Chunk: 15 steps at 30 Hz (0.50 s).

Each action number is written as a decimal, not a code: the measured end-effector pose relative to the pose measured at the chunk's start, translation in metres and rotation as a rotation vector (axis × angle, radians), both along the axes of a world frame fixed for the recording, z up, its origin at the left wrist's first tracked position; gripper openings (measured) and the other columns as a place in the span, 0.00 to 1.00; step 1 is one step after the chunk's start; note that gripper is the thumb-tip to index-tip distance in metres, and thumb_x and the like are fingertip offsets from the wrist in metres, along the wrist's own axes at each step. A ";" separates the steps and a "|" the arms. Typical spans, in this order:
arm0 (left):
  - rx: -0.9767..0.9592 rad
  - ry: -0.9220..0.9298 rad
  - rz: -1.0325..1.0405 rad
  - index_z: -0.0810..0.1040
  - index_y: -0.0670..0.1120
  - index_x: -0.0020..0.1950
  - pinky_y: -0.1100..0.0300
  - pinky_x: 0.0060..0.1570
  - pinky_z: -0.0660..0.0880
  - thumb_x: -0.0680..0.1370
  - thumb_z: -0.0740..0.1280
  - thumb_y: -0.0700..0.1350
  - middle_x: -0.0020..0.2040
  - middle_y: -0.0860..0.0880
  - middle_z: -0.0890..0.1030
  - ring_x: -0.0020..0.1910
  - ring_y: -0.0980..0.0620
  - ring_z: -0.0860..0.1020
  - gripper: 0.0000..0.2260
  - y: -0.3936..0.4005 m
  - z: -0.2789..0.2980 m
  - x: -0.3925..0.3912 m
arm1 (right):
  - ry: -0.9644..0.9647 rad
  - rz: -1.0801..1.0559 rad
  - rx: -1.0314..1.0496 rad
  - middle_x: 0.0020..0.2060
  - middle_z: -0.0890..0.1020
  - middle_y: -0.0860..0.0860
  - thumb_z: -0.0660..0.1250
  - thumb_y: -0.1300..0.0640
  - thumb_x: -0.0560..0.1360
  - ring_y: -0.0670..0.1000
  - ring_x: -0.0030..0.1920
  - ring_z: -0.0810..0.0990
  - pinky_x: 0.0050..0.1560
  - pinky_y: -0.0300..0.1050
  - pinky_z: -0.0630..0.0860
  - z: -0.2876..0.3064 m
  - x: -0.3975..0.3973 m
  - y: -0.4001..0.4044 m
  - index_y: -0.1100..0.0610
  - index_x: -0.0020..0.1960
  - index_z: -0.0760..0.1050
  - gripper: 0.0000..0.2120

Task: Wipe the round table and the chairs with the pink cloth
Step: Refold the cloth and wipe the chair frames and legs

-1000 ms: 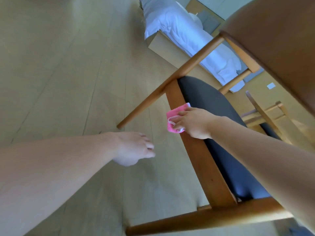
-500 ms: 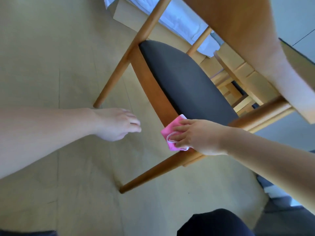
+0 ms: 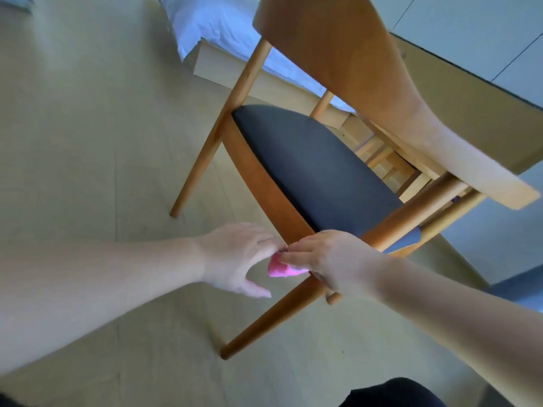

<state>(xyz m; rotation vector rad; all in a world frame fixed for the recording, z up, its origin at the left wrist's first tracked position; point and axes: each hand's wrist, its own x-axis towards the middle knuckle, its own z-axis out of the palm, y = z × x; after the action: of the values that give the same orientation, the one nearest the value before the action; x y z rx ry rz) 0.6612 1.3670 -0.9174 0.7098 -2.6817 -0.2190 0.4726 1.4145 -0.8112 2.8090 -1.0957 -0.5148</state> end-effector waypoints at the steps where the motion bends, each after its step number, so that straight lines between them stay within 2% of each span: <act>1: 0.021 0.119 -0.002 0.71 0.51 0.64 0.60 0.55 0.74 0.74 0.64 0.65 0.57 0.55 0.77 0.54 0.56 0.76 0.25 -0.002 -0.002 0.000 | -0.071 -0.005 -0.009 0.54 0.82 0.45 0.67 0.59 0.70 0.48 0.51 0.80 0.47 0.36 0.72 -0.001 0.007 0.001 0.51 0.63 0.77 0.21; 2: 0.026 0.197 0.006 0.73 0.50 0.62 0.60 0.51 0.76 0.74 0.64 0.64 0.54 0.54 0.79 0.50 0.56 0.77 0.24 -0.004 -0.003 0.003 | -0.123 -0.012 -0.028 0.53 0.82 0.45 0.62 0.57 0.72 0.48 0.50 0.80 0.47 0.35 0.74 -0.003 0.014 0.001 0.51 0.63 0.77 0.20; 3: 0.021 0.251 0.017 0.74 0.50 0.60 0.62 0.48 0.78 0.74 0.65 0.63 0.52 0.54 0.80 0.47 0.56 0.78 0.22 -0.009 -0.006 0.005 | -0.151 -0.022 -0.038 0.53 0.81 0.46 0.60 0.57 0.74 0.48 0.50 0.80 0.47 0.38 0.77 -0.004 0.019 0.000 0.52 0.64 0.76 0.20; 5: 0.008 0.295 0.043 0.76 0.48 0.58 0.64 0.43 0.77 0.76 0.67 0.56 0.49 0.52 0.82 0.44 0.55 0.80 0.16 -0.018 -0.003 0.011 | -0.185 -0.032 -0.069 0.56 0.81 0.47 0.65 0.61 0.77 0.49 0.53 0.81 0.48 0.43 0.80 -0.008 0.023 -0.004 0.52 0.67 0.74 0.19; 6: 0.011 0.286 0.047 0.77 0.48 0.57 0.65 0.42 0.76 0.77 0.67 0.53 0.49 0.52 0.81 0.43 0.55 0.80 0.13 -0.022 -0.001 0.015 | -0.207 -0.027 -0.105 0.56 0.81 0.47 0.68 0.61 0.76 0.48 0.53 0.81 0.47 0.42 0.80 -0.008 0.025 -0.007 0.52 0.67 0.75 0.19; 8: 0.019 0.230 0.064 0.77 0.47 0.58 0.69 0.39 0.70 0.77 0.67 0.49 0.48 0.53 0.79 0.42 0.55 0.78 0.11 -0.031 0.000 0.022 | -0.234 -0.034 -0.156 0.53 0.83 0.48 0.70 0.60 0.75 0.48 0.51 0.83 0.46 0.40 0.81 -0.002 0.028 -0.012 0.54 0.64 0.78 0.17; 11: 0.052 0.102 0.143 0.74 0.51 0.54 0.72 0.33 0.60 0.77 0.66 0.47 0.44 0.59 0.70 0.35 0.58 0.72 0.06 -0.051 0.008 0.040 | -0.284 0.021 -0.213 0.47 0.84 0.50 0.71 0.60 0.74 0.50 0.46 0.83 0.42 0.43 0.81 0.006 0.031 -0.021 0.56 0.59 0.80 0.13; 13: 0.063 0.027 0.197 0.69 0.55 0.48 0.70 0.32 0.60 0.77 0.65 0.47 0.42 0.59 0.68 0.34 0.58 0.70 0.06 -0.062 0.016 0.049 | -0.293 0.051 -0.237 0.47 0.83 0.51 0.68 0.59 0.77 0.52 0.45 0.82 0.41 0.46 0.80 0.009 0.035 -0.029 0.57 0.58 0.80 0.11; 15: 0.073 -0.056 0.245 0.69 0.54 0.48 0.65 0.34 0.65 0.77 0.64 0.46 0.43 0.57 0.71 0.37 0.55 0.72 0.05 -0.069 0.024 0.059 | -0.238 0.028 -0.223 0.48 0.81 0.49 0.61 0.58 0.80 0.53 0.47 0.80 0.44 0.46 0.76 0.008 0.045 -0.036 0.54 0.60 0.77 0.11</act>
<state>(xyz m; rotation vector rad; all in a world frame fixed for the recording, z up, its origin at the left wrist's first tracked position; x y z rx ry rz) 0.7207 1.2976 -0.8937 1.0721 -2.6176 -0.2366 0.5174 1.3780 -0.8030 2.7324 -1.0735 -0.0494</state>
